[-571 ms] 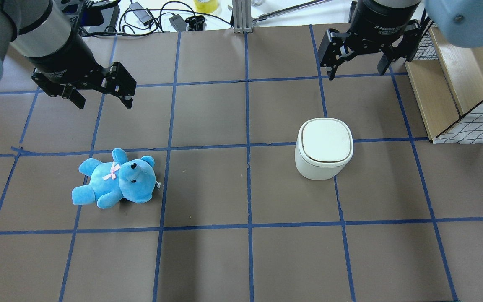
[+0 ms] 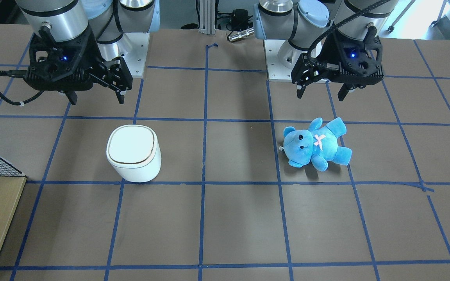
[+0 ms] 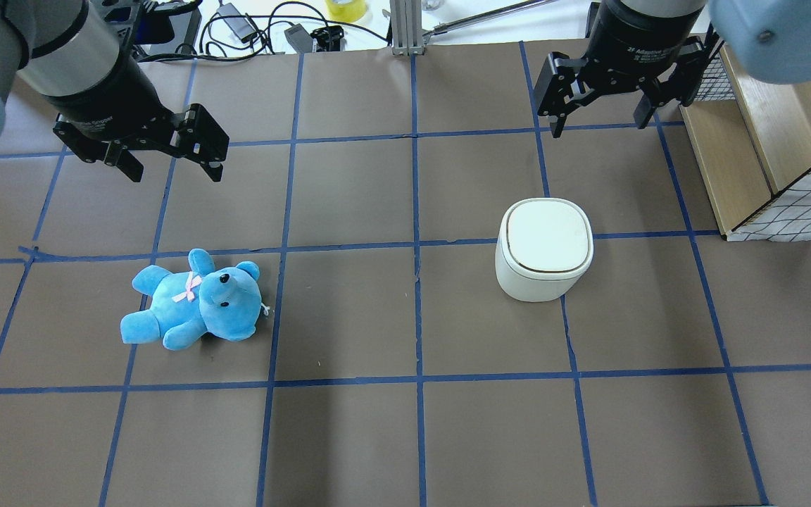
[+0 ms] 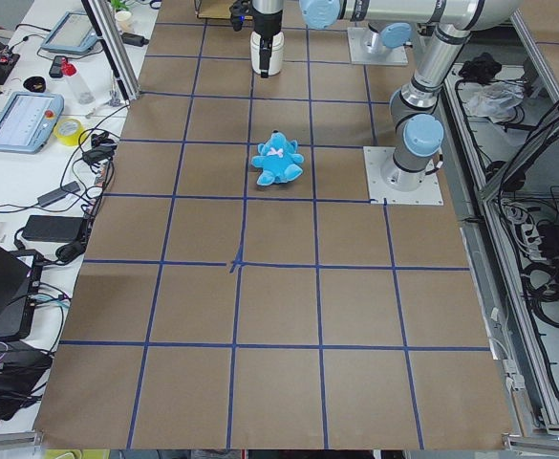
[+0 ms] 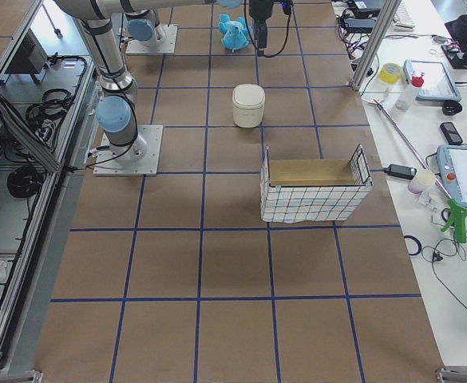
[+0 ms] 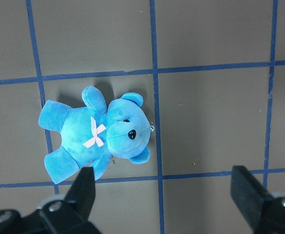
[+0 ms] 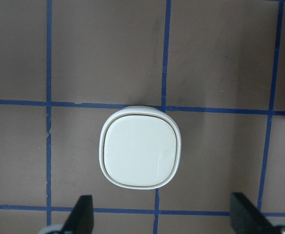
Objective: Open trash can with right arm
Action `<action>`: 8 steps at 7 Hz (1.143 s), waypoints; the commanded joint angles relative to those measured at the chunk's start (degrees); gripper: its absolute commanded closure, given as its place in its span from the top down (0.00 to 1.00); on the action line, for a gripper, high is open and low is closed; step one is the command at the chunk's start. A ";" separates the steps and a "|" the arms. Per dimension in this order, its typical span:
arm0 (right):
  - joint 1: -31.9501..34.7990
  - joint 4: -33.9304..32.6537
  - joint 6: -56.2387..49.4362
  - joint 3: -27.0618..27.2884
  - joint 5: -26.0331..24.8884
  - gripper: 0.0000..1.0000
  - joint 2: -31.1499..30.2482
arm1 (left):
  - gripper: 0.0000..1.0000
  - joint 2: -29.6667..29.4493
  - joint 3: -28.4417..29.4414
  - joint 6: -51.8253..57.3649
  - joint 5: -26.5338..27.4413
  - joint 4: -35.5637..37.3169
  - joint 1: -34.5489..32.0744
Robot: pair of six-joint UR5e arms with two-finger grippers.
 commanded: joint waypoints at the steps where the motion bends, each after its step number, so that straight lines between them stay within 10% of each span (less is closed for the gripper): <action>1: 0.02 0.09 -0.11 0.60 -0.22 1.00 0.09 | 1.00 0.00 0.00 0.00 0.00 0.00 0.00; 5: -0.24 -0.88 -0.20 3.83 0.57 0.93 2.64 | 1.00 0.00 0.00 0.00 0.00 0.00 0.00; 7: -0.33 -3.85 -1.33 10.06 0.57 0.02 5.18 | 1.00 0.00 0.00 0.00 0.00 0.00 0.00; 8: -0.59 -4.13 -3.69 11.66 0.49 0.00 5.89 | 1.00 0.00 0.00 0.00 0.00 0.00 0.00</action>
